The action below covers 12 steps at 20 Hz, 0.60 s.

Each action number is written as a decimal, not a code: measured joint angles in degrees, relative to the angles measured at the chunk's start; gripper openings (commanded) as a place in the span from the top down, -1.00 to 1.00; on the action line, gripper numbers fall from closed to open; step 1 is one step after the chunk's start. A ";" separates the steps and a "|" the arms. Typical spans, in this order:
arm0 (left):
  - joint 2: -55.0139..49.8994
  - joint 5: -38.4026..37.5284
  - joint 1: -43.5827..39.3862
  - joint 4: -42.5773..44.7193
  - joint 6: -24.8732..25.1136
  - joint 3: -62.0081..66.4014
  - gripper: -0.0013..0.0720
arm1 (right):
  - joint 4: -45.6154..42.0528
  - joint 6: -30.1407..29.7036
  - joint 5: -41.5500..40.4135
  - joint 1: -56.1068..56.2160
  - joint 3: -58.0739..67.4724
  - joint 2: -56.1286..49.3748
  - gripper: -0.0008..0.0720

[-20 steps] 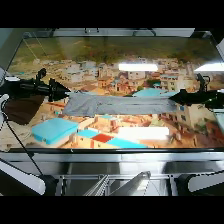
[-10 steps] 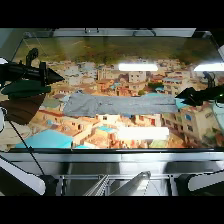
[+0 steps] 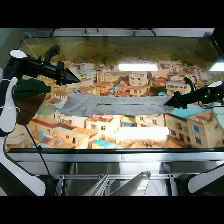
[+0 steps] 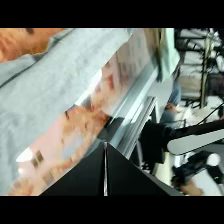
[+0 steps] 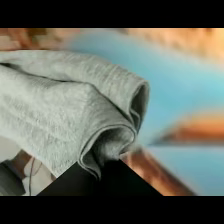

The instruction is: Fold the shirts.

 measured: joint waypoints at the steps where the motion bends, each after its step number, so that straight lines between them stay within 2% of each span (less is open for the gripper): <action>1: -0.09 1.33 -2.25 1.99 -0.02 0.00 0.91 | 0.70 -0.59 1.75 0.15 0.83 0.09 0.94; 8: -5.95 11.06 -21.03 9.22 -1.73 0.28 0.92 | -0.22 -1.27 10.12 -6.45 5.79 6.91 0.94; 12: -13.05 16.13 -29.59 10.03 -6.01 5.55 0.93 | -0.61 -1.95 16.04 -9.88 7.08 9.51 0.94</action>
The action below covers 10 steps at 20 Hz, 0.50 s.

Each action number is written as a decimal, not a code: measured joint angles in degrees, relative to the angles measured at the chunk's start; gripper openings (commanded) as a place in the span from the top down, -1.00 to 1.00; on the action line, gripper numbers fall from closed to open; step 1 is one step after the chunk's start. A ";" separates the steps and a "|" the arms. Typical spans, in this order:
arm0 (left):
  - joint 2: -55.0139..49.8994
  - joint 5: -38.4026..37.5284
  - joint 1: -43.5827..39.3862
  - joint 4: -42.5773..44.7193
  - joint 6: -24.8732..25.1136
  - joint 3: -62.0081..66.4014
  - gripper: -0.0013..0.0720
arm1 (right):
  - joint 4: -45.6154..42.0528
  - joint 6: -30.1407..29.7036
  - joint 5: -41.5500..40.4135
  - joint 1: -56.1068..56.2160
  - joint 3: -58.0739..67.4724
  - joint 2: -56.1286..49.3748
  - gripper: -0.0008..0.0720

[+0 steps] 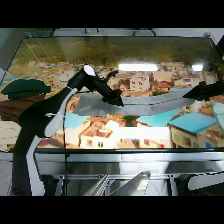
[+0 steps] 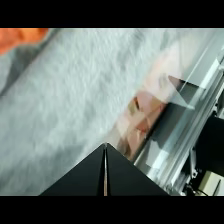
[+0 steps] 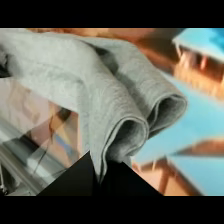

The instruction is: Fold the shirts.

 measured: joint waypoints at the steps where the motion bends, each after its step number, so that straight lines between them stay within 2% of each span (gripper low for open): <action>1: -1.55 0.85 -1.55 0.17 -1.38 2.03 0.94 | 0.00 -0.17 1.66 -0.44 0.13 0.33 0.94; 6: -5.77 7.58 -6.40 0.24 -8.20 5.62 0.94 | 0.76 -0.37 5.90 -1.07 0.57 2.54 0.94; 8: -6.25 8.66 -7.04 0.04 -9.44 4.83 0.92 | 2.73 -0.37 6.99 -1.16 0.74 4.00 0.94; 10: -6.43 9.22 -6.93 -3.15 -8.44 5.40 0.93 | 4.81 -0.37 7.72 -1.18 0.85 5.86 0.94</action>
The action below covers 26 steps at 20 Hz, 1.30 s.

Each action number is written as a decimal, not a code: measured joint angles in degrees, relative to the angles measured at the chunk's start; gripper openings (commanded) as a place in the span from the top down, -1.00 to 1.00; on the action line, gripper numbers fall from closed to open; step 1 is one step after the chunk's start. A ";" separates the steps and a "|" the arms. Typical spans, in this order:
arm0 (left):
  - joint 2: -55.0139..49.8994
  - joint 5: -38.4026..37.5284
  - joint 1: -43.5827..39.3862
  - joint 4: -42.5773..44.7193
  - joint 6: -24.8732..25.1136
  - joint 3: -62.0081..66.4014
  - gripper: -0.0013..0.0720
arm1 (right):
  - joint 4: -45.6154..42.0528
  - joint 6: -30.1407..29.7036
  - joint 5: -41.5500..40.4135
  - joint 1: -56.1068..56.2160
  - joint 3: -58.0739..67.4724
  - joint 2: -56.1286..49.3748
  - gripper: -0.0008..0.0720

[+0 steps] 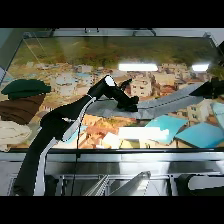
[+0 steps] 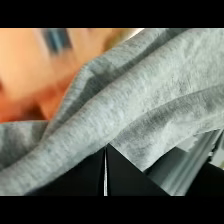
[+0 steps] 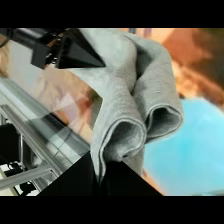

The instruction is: Fold the shirts.

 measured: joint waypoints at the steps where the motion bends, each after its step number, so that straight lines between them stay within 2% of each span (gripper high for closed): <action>1: 0.20 -0.09 0.39 -4.24 2.58 0.61 0.93 | 0.76 0.02 0.22 -0.02 0.04 0.96 0.94; 3: 2.49 -2.69 1.99 -18.95 10.45 0.87 0.95 | 1.55 0.66 0.46 -0.11 0.09 2.84 0.94; 6: 9.29 -12.02 7.10 -44.13 22.62 -2.12 0.97 | 2.12 3.21 0.17 0.09 0.09 5.60 0.94; 7: 12.31 -16.22 9.62 -50.58 25.38 -3.63 0.97 | 2.34 4.26 -0.44 0.55 0.09 6.49 0.94; 9: 18.51 -23.08 14.88 -57.86 28.96 -7.32 0.97 | 3.15 6.38 -2.71 3.13 0.09 8.24 0.94; 13: 32.35 -30.88 26.60 -62.75 33.59 -18.60 0.96 | 4.28 10.47 -11.96 16.85 0.09 10.12 0.93; 16: 40.50 -32.76 34.34 -63.41 35.50 -28.13 0.94 | 4.70 12.09 -23.12 31.34 0.11 8.39 0.94; 20: 49.03 -33.35 42.07 -63.65 37.88 -41.92 0.94 | 6.16 13.75 -38.66 49.00 0.11 1.09 0.92; 22: 52.30 -33.42 44.26 -63.76 38.71 -48.33 0.94 | 9.77 12.11 -45.57 55.32 0.26 -3.69 0.06; 23: 53.72 -33.48 44.98 -63.78 39.10 -51.36 0.94 | 12.90 10.19 -48.22 57.46 0.48 -5.97 0.06; 25: 56.02 -33.55 45.62 -63.80 39.69 -56.74 0.94 | 21.97 4.13 -51.17 59.84 0.83 -9.05 -0.11; 26: 56.98 -33.59 45.62 -63.80 39.98 -59.08 0.94 | 25.64 1.40 -51.04 59.76 0.94 -9.53 -0.07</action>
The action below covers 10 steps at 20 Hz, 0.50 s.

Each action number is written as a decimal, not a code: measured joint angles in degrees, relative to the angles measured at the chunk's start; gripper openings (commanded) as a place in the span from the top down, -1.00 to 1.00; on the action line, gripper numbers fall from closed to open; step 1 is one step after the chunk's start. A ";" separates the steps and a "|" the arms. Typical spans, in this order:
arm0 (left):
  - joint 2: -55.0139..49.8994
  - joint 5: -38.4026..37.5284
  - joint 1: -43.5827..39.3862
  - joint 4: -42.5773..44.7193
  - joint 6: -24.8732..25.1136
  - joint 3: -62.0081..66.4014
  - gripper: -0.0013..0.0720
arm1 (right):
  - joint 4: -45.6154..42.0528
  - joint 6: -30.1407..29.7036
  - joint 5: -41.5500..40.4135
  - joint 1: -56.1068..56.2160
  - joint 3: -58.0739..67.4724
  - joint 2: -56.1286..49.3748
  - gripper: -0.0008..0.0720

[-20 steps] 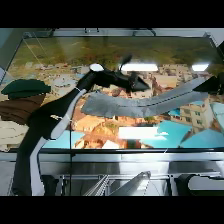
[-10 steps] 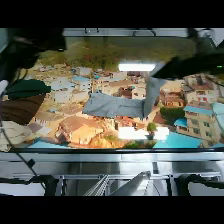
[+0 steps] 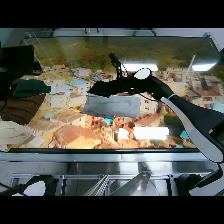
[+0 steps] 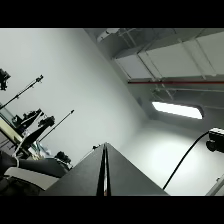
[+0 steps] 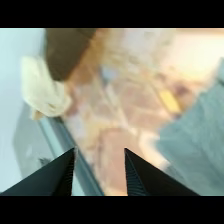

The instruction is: Fold the shirts.

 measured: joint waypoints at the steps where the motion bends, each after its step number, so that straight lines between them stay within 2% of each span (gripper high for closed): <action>1: 0.94 -0.07 -0.15 -0.04 0.42 -2.32 0.94 | 2.86 -2.23 1.27 -1.03 0.11 0.02 -0.07; 4: 2.93 -0.15 -1.09 -0.09 1.55 -7.98 0.94 | 3.58 -3.61 9.27 -7.85 0.20 2.43 -0.02; 7: 3.87 -0.20 -2.08 -0.09 2.08 -11.56 0.94 | -6.19 1.60 18.03 -17.33 -1.03 6.23 -0.03; 8: 4.04 -0.22 -2.32 -0.09 2.29 -12.28 0.94 | -10.16 3.48 19.85 -20.31 -2.19 7.54 -0.11; 9: 4.15 -0.26 -2.45 -0.11 2.38 -12.74 0.92 | -14.38 5.53 20.87 -23.30 -4.02 8.83 -0.63; 10: 4.22 -0.28 -2.54 -0.11 2.47 -13.09 0.92 | -18.16 7.19 21.29 -25.92 -6.36 9.75 -0.93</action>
